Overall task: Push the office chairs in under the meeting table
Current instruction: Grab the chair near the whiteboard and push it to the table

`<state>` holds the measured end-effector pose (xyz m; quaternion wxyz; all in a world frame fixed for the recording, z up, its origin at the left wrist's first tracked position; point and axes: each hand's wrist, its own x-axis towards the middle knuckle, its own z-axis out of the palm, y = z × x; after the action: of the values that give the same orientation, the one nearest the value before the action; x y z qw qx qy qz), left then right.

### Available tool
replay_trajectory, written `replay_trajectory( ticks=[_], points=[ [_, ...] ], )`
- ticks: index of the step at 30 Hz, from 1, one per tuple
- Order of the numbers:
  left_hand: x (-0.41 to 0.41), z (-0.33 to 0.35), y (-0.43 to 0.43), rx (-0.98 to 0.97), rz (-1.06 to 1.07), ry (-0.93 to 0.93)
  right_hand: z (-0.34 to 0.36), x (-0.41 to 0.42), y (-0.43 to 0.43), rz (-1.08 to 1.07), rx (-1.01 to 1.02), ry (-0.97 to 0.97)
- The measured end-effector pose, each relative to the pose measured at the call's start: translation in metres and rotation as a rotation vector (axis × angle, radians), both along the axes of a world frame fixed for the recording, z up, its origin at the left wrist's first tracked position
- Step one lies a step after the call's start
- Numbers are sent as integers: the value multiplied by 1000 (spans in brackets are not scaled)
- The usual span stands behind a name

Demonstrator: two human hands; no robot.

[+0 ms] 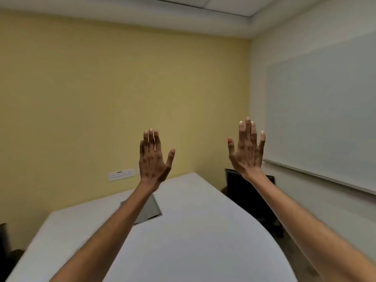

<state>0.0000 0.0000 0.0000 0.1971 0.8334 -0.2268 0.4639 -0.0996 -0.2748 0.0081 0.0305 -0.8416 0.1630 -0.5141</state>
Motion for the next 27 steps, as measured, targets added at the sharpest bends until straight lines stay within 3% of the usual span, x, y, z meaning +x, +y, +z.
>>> replay_trajectory(
  ticks=[11, 27],
  points=[
    [-100, -48, -178, 126, -365, 117, -50, -202, -128, -390, 78, 29],
    [-399, -100, -388, 169, -806, 196, -85, -567, -237, -773, -46, 34]
  ],
)
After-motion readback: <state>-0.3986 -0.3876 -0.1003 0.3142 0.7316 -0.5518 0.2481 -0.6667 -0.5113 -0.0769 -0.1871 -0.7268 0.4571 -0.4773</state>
